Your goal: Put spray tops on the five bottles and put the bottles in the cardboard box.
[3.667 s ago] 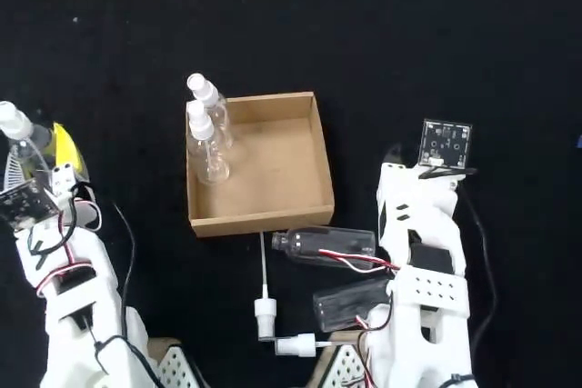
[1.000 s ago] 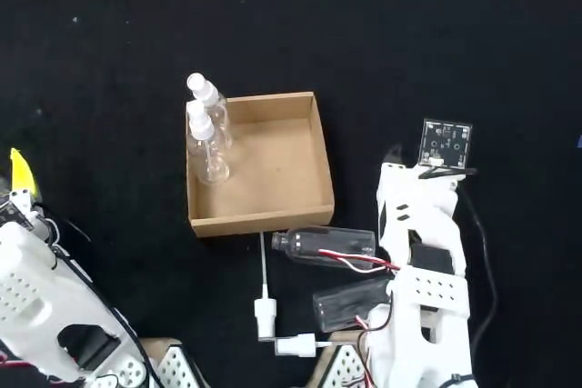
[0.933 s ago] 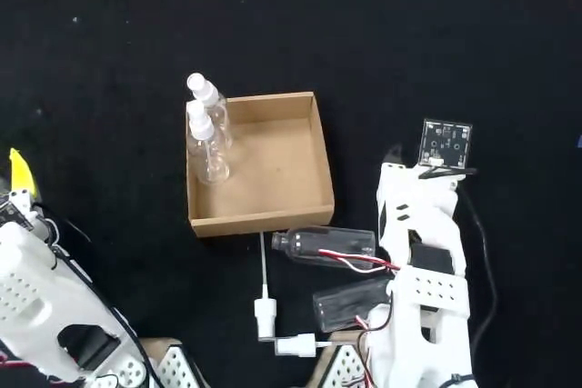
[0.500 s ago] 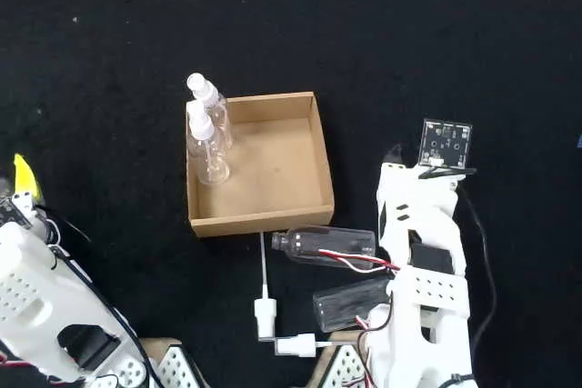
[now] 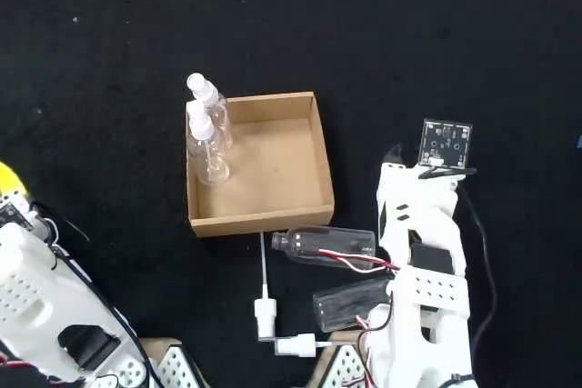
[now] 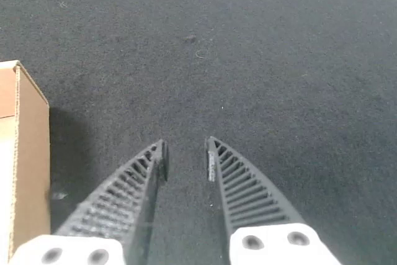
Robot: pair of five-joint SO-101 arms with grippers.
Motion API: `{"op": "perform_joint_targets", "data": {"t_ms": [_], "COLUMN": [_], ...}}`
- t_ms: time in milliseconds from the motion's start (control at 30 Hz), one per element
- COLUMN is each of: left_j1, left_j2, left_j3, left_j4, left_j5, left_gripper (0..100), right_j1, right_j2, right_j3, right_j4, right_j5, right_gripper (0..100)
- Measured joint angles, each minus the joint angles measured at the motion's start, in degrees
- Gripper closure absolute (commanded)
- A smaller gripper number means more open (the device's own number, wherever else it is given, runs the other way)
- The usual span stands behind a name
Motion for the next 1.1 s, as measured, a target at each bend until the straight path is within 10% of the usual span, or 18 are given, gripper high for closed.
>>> {"op": "perform_joint_targets", "data": {"t_ms": [333,1100], "left_j1": [0.09,0.26], "left_j2": [-0.09,-0.09], "left_j3": [1.05,-2.37], "left_j4": [9.93,4.13], "left_j5": [0.0,0.0], "left_gripper": [68,68], "right_j1": [0.0,0.0], "right_j2": [0.0,0.0], "right_j3": [0.0,0.0], "right_j4": [0.0,0.0], "right_j5": [0.0,0.0], "right_gripper": [91.3,91.3]}}
